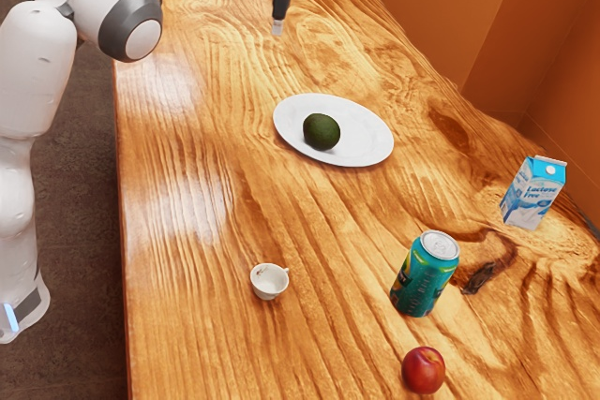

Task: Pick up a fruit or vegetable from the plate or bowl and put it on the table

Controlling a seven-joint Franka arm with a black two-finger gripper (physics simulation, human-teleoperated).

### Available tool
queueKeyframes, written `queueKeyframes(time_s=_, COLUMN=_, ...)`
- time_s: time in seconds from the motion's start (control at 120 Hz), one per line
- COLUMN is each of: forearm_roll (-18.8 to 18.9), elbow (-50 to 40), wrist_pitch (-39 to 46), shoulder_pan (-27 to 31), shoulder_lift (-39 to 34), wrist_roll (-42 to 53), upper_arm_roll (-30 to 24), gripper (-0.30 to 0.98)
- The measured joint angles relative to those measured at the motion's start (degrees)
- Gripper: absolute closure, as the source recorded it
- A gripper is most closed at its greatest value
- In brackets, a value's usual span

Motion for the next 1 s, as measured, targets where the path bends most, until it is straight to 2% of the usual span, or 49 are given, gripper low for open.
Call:
queueKeyframes(time_s=0.267, forearm_roll=-0.05, elbow=0.25, wrist_pitch=-0.1, shoulder_pan=-0.13, shoulder_lift=-0.1, wrist_roll=5.56, upper_arm_roll=0.13, gripper=0.0)
queueKeyframes(time_s=0.35, forearm_roll=0.37, elbow=1.22, wrist_pitch=-0.21, shoulder_pan=-0.65, shoulder_lift=-3.19, wrist_roll=6.63, upper_arm_roll=0.24, gripper=0.0)
queueKeyframes(time_s=0.5, forearm_roll=5.22, elbow=1.66, wrist_pitch=-1.76, shoulder_pan=-8.13, shoulder_lift=-12.34, wrist_roll=6.41, upper_arm_roll=0.08, gripper=0.0)
queueKeyframes(time_s=0.6, forearm_roll=7.1, elbow=-0.83, wrist_pitch=-3.21, shoulder_pan=-13.82, shoulder_lift=-13.79, wrist_roll=5.57, upper_arm_roll=0.01, gripper=0.0)
queueKeyframes(time_s=0.683, forearm_roll=9.08, elbow=-4.87, wrist_pitch=-3.39, shoulder_pan=-16.91, shoulder_lift=-14.61, wrist_roll=4.93, upper_arm_roll=0.07, gripper=0.0)
queueKeyframes(time_s=0.792, forearm_roll=13.09, elbow=-19.29, wrist_pitch=0.17, shoulder_pan=-20.41, shoulder_lift=-22.53, wrist_roll=4.14, upper_arm_roll=0.49, gripper=0.0)
queueKeyframes(time_s=0.908, forearm_roll=16.59, elbow=-33.08, wrist_pitch=5.0, shoulder_pan=-16.73, shoulder_lift=-28.41, wrist_roll=3.35, upper_arm_roll=1.21, gripper=0.0)
queueKeyframes(time_s=1.0, forearm_roll=19.13, elbow=-37.44, wrist_pitch=8.37, shoulder_pan=-15.97, shoulder_lift=-29.87, wrist_roll=2.8, upper_arm_roll=2.95, gripper=0.0)
